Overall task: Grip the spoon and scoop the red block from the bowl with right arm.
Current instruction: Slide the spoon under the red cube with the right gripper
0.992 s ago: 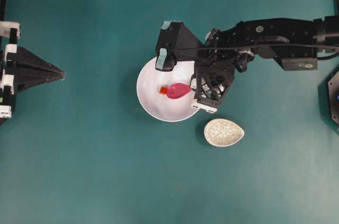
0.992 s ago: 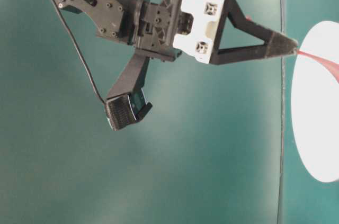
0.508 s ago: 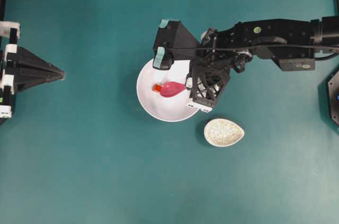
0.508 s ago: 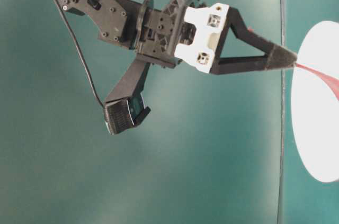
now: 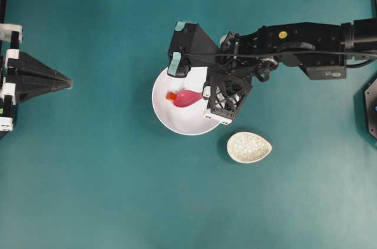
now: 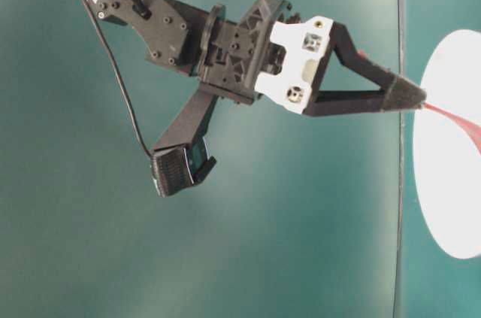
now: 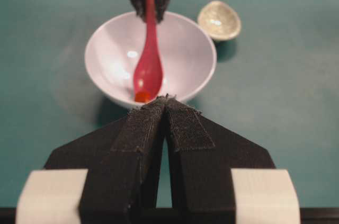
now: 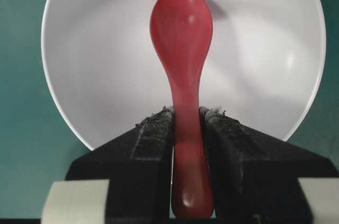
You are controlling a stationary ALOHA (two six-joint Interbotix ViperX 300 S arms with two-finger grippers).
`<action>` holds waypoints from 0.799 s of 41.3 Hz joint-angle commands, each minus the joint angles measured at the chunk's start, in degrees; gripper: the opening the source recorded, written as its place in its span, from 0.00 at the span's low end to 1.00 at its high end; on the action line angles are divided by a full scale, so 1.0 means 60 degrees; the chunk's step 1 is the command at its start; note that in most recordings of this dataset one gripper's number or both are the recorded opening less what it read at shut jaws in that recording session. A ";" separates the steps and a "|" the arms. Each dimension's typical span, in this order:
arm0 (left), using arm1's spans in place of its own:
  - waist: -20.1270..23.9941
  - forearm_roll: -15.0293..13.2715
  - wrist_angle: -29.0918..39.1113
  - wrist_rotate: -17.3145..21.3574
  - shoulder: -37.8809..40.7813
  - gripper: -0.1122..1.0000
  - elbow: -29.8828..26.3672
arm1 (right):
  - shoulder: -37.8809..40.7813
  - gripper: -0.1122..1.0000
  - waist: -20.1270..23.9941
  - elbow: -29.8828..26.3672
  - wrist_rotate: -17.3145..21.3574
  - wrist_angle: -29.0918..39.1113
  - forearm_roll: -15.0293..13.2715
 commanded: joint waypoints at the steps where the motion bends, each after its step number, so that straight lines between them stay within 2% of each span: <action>1: -0.0015 0.0029 -0.0044 -0.0015 0.0088 0.09 -0.0278 | -0.0132 0.32 0.0015 -0.0234 0.0015 -0.0073 -0.0015; 33: -0.0015 0.0029 -0.0044 -0.0029 0.0103 0.09 -0.0278 | -0.0088 0.32 0.0015 0.0073 0.0029 -0.0352 -0.0015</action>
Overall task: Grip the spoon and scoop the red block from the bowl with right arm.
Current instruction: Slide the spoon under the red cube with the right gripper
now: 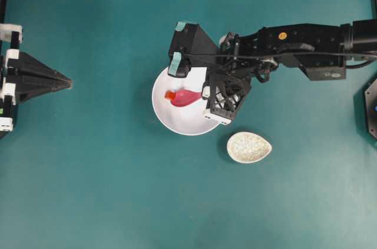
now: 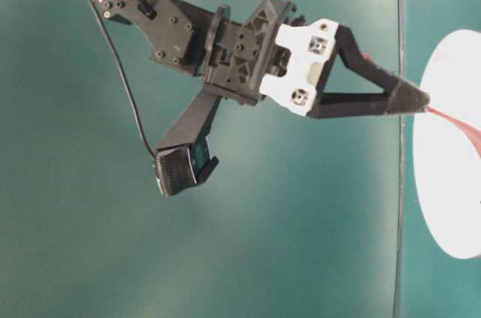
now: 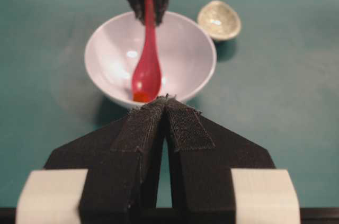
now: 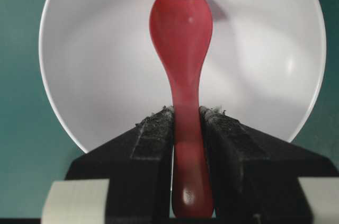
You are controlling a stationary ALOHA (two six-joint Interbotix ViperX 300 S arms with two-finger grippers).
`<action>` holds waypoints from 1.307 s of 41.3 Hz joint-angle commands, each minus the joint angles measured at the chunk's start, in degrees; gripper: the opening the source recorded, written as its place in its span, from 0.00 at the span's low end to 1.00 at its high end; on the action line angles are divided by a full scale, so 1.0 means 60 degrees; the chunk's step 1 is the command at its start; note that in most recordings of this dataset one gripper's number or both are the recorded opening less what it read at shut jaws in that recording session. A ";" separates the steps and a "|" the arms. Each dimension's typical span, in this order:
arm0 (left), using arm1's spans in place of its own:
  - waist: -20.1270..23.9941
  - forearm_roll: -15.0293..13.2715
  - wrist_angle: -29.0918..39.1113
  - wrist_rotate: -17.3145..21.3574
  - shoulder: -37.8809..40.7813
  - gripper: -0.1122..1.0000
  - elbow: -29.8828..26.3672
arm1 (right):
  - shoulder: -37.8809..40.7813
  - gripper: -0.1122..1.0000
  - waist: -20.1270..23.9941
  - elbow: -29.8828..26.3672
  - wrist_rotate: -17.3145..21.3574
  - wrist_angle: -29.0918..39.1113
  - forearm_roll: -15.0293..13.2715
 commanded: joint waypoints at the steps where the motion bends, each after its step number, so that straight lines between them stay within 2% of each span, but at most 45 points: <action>1: -0.0015 0.0029 -0.0029 -0.0015 0.0073 0.09 -0.0278 | -0.0103 0.32 0.0015 -0.0059 0.0015 -0.0073 -0.0015; 54: -0.0015 0.0029 -0.0029 -0.0103 0.0088 0.09 -0.0293 | -0.0205 0.32 0.0015 0.0117 0.0190 -0.1201 -0.0015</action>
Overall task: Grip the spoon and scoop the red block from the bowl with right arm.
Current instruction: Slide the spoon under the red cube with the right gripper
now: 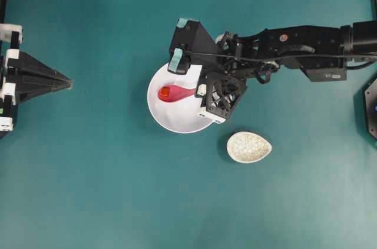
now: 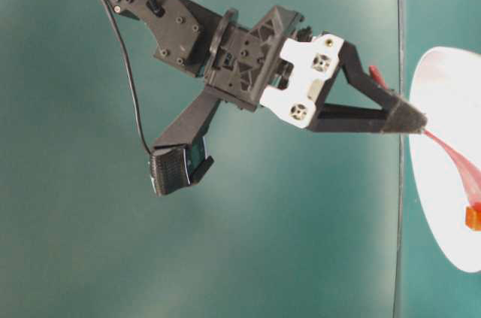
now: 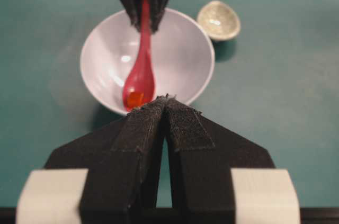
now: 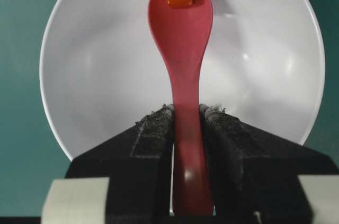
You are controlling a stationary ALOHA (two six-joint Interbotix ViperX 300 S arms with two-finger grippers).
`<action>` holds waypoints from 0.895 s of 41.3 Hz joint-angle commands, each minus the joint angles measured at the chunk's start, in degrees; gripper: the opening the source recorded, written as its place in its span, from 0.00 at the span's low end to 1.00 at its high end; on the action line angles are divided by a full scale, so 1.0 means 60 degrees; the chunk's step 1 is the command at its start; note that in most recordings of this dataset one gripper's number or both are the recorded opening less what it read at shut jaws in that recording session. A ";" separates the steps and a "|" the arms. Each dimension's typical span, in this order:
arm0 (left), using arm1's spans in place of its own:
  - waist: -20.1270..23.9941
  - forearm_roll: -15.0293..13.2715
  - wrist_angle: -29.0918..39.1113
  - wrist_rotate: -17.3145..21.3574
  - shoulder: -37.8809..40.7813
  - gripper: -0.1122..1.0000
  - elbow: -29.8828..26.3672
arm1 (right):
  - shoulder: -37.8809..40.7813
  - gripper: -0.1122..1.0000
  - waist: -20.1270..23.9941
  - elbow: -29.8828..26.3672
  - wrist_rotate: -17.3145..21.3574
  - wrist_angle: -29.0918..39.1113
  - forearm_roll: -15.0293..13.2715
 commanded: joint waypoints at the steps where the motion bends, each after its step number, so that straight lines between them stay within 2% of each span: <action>1: -0.0015 0.0029 -0.0044 -0.0015 0.0073 0.09 -0.0308 | -0.0220 0.32 0.0029 -0.0073 0.0029 -0.0088 -0.0015; 14: -0.0015 0.0029 -0.0044 -0.0015 0.0073 0.09 -0.0308 | -0.0586 0.32 0.0161 0.0469 0.0029 -0.0337 -0.0015; 28: -0.0015 0.0029 -0.0044 -0.0044 0.0059 0.09 -0.0308 | -0.1318 0.32 0.0249 0.1641 0.0044 -0.1978 0.0000; 37: -0.0015 0.0029 -0.0044 -0.0044 0.0029 0.09 -0.0308 | -0.1699 0.32 0.0278 0.2197 0.0059 -0.2432 0.0015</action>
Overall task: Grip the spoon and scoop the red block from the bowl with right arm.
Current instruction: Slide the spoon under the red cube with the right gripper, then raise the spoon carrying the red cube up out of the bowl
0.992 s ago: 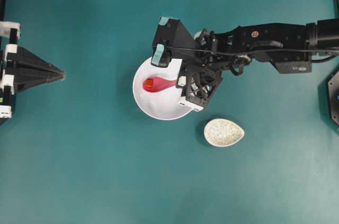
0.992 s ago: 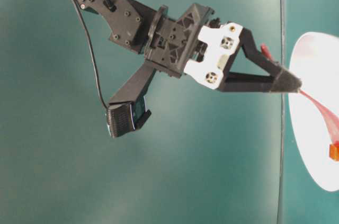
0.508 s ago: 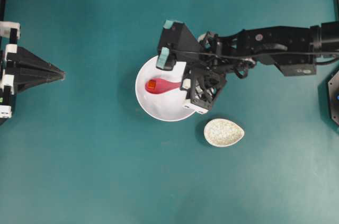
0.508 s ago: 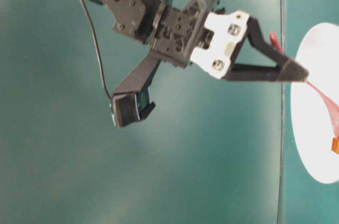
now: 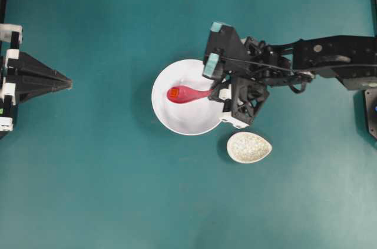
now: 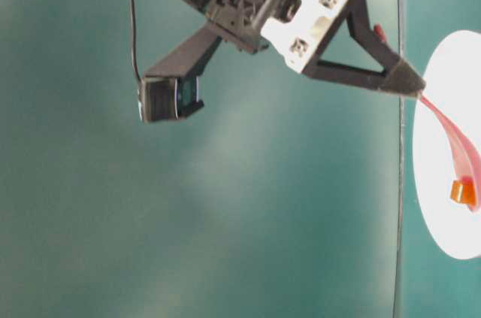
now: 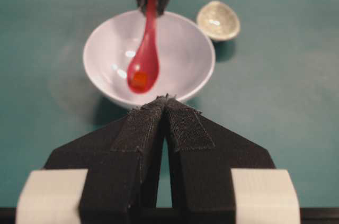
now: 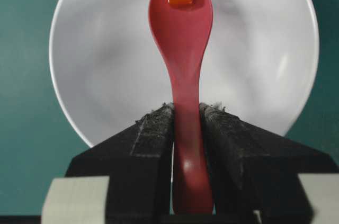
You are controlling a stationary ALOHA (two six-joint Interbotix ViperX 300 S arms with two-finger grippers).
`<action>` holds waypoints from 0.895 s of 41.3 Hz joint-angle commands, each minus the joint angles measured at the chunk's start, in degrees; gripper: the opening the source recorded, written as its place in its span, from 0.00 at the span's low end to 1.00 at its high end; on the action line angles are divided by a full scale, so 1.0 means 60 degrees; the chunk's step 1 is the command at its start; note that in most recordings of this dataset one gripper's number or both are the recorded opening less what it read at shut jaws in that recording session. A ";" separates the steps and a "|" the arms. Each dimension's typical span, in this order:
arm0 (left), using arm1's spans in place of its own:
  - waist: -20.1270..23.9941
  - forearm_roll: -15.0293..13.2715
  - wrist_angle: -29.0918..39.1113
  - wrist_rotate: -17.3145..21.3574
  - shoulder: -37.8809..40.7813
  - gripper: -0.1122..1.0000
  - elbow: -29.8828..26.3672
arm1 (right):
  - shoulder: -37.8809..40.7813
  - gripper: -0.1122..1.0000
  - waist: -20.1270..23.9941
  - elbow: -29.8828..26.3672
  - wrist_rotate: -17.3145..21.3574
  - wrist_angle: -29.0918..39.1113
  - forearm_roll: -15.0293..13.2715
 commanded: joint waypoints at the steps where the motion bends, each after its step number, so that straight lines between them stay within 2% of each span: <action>1: -0.0015 0.0015 -0.0044 -0.0015 0.0029 0.09 -0.0293 | -0.0396 0.32 0.0073 0.0059 -0.0029 -0.0220 0.0015; 37: -0.0015 0.0015 -0.0059 -0.0044 0.0015 0.09 -0.0293 | -0.0864 0.32 0.0308 0.1978 -0.0015 -0.3311 0.0190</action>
